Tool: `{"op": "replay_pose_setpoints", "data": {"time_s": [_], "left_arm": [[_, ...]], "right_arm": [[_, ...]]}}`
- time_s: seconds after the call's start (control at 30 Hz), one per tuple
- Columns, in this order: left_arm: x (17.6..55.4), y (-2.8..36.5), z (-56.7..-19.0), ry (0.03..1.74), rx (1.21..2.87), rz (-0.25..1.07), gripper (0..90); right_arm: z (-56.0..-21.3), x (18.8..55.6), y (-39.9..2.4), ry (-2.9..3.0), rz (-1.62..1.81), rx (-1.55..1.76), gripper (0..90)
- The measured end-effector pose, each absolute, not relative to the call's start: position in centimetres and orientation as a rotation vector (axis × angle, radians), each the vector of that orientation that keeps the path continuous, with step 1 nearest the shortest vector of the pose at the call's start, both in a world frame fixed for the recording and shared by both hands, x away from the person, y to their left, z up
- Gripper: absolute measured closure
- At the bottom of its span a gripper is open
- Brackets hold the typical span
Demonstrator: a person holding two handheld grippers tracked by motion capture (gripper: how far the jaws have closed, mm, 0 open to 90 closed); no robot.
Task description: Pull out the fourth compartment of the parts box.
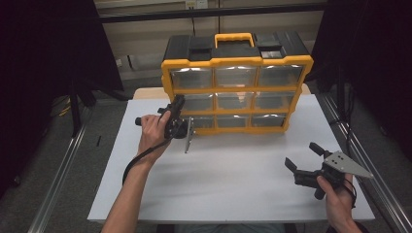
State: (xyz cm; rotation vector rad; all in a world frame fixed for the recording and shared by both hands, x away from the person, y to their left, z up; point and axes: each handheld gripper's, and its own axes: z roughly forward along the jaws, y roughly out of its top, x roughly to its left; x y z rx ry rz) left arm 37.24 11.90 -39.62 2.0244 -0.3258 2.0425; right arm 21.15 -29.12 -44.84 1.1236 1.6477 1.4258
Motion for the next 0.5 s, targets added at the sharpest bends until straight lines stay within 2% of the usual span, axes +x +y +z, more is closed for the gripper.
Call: {"op": "replay_pose_setpoints", "data": {"time_s": [0.5], "left_arm": [[36.81,12.04,-39.64,-0.325,2.019,2.043,79.7]], "right_arm": [[-44.83,21.11,-29.13,1.643,1.431,1.134,0.0]]}}
